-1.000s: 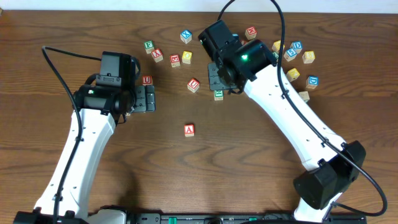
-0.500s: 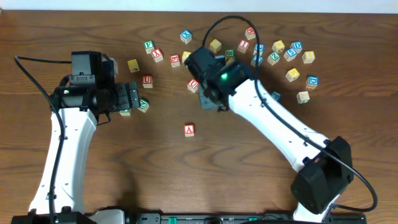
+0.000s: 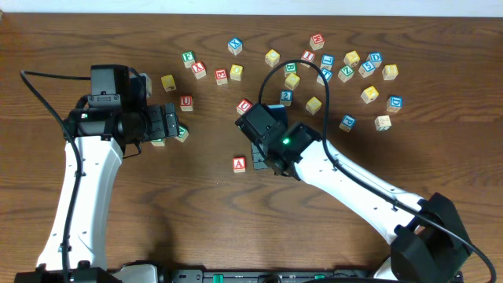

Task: Spell out AI2
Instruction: 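Lower the I block onto the table right of the A block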

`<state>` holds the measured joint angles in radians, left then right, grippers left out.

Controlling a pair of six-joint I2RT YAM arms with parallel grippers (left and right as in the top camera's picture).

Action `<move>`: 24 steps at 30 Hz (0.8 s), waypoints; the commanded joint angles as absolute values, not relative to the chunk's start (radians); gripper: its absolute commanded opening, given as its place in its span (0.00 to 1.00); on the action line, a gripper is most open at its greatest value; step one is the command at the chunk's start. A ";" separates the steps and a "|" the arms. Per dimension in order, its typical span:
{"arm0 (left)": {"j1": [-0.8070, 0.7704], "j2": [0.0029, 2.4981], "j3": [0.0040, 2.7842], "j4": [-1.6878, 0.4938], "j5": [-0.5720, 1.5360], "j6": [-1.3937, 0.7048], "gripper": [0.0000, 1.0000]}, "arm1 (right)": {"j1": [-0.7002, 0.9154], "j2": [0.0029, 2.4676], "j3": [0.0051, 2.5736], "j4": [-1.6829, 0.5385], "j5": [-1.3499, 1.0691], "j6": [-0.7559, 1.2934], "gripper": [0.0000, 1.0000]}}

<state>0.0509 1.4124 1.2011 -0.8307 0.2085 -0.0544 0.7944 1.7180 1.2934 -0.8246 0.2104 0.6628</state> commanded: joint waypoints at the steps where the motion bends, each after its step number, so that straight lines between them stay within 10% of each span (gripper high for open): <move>1: 0.054 1.421 1.196 -0.833 0.218 -0.045 0.96 | 0.806 1.707 1.252 -0.783 0.214 0.714 0.14; 24: 0.054 1.421 1.196 -0.833 0.218 -0.045 0.96 | 0.831 1.848 1.214 -0.672 0.206 0.752 0.15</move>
